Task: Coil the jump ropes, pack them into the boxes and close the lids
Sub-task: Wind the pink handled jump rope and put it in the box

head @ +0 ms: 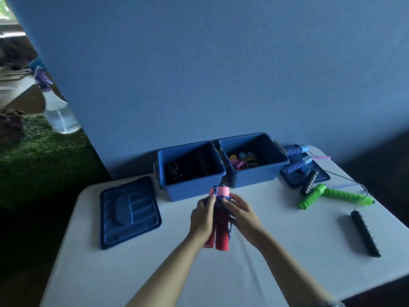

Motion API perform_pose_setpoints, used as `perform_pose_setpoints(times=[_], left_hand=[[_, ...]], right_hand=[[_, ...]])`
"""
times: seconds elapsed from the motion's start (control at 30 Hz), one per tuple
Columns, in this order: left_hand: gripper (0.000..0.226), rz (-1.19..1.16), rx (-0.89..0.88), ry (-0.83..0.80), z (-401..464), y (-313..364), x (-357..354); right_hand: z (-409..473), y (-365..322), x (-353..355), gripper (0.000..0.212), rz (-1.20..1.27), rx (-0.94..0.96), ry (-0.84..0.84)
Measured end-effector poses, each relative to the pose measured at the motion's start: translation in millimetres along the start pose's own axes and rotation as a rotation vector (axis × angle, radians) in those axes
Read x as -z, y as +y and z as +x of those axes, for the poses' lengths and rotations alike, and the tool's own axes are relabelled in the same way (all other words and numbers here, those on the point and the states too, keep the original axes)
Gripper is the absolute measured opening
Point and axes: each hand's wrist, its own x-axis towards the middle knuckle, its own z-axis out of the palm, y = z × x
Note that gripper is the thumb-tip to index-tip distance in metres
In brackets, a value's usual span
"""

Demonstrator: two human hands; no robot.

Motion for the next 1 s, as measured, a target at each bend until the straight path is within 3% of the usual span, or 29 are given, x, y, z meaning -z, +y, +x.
perform_pose_setpoints(times=[0.1,0.23,0.37,0.5,0.73,0.83,0.9,1.0], left_hand=[[0.037,-0.027,0.016,0.022,-6.6,8.4,-7.7],[0.033,0.027,0.004,0.052,-11.3,8.2,-24.1],[0.018,0.054,-0.081,0.133,-12.4,2.5,-29.7],[0.004,-0.066,-0.167,0.133,-11.0,-5.7,-25.9],[0.018,-0.139,-0.324,0.124,-13.5,-11.5,-17.8],[0.014,-0.128,-0.287,0.094,-5.9,-9.7,-19.0],[0.024,-0.091,-0.231,0.064,1.2,-4.4,-24.2],[0.046,-0.033,-0.241,0.037,7.8,5.4,-34.5]], right_hand=[[-3.0,4.2,6.0,0.029,-0.082,0.036,-0.048],[-0.8,13.4,0.8,0.034,-0.169,0.037,0.021],[0.0,16.1,-11.2,0.014,-0.261,0.001,0.146],[1.9,17.9,-16.8,0.016,-0.276,0.030,0.210],[-2.9,12.6,-25.4,0.015,-0.216,-0.024,0.256],[-3.5,10.4,-21.0,0.014,-0.207,-0.021,0.270],[-3.0,11.6,-14.8,0.024,-0.232,0.002,0.275],[0.2,11.1,7.1,0.068,-0.295,0.012,0.265]])
